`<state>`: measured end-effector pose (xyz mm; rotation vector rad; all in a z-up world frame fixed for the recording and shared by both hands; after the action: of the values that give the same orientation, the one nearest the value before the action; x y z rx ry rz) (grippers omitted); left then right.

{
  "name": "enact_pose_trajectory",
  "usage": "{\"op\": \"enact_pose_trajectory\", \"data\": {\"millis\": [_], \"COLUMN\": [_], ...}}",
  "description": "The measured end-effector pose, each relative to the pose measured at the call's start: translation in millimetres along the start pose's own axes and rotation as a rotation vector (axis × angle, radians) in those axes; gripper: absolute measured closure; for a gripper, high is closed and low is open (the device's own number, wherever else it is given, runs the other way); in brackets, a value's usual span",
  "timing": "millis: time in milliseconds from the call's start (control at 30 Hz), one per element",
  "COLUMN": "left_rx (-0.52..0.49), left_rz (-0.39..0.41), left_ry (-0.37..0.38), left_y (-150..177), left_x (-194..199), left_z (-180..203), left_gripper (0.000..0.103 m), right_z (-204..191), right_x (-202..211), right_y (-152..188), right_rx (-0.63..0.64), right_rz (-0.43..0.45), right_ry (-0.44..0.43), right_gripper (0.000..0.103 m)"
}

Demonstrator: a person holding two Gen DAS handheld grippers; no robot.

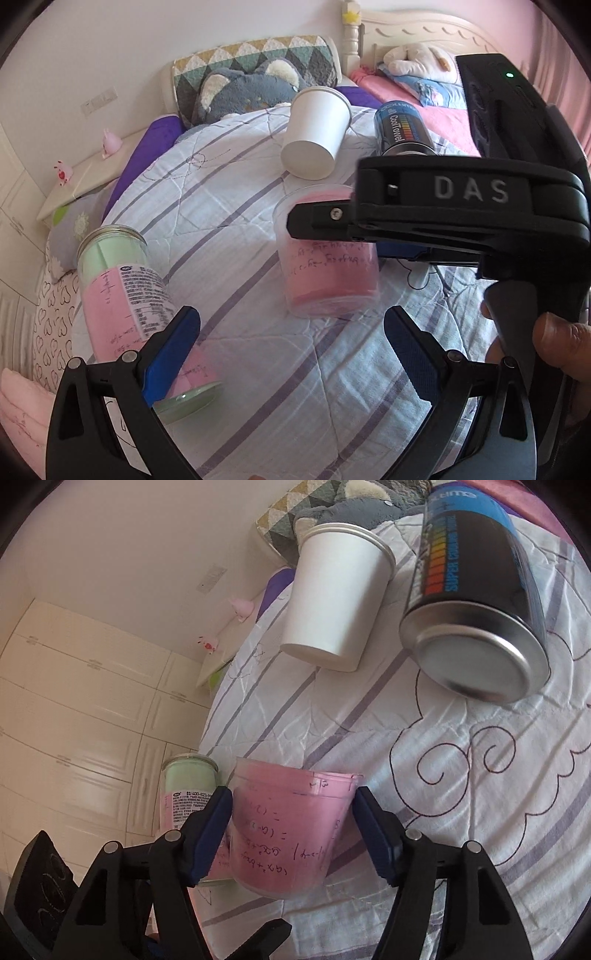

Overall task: Flip cup upright
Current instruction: 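Lift the pink cup with the right gripper and rotate it rim-up, then lower the upright pink cup onto the bed and open the right gripper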

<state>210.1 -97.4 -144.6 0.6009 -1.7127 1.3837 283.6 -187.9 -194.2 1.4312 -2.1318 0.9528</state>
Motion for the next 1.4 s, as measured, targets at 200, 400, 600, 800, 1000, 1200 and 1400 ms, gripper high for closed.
{"op": "enact_pose_trajectory", "data": {"millis": [200,400,600,800,1000,1200,1400], "left_rx": [0.033,0.043,0.042,0.062,0.042,0.036,0.002], "left_rz": [-0.005,-0.006,-0.01,0.006,-0.012,-0.013,0.012], "left_ry": [0.058,0.081,0.08,0.124,0.045,0.029,-0.033], "left_y": [0,-1,-2,-4,-1,7,13], "left_x": [-2,-3,-6,-5,-12,-10,-1], "left_z": [0,9,22,33,37,37,39], "left_gripper": [0.002,0.002,0.002,0.002,0.002,0.002,0.002], "right_z": [1,-7,-4,-5,-7,-6,-11], "right_x": [15,42,62,89,98,101,102], "right_y": [10,16,25,29,39,49,60], "right_rx": [0.071,0.223,0.357,0.468,0.518,0.531,0.552], "right_rz": [0.039,0.134,0.21,0.262,0.266,0.26,0.247], "right_ry": [0.029,0.145,0.244,0.305,0.337,0.345,0.344], "right_gripper": [0.035,0.035,0.035,0.035,0.035,0.034,0.034]}}
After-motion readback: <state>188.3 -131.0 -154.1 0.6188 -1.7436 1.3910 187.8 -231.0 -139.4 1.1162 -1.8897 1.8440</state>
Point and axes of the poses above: each gripper's, at about its wrist camera, not at the fingertips, and x roughly against the way its jaws point, z to its right, y to its underside, the point moved 4 cm from there along -x, roughly the way its jaws point, and after that the axes turned 1 degree about x, right-handed, at the moved point
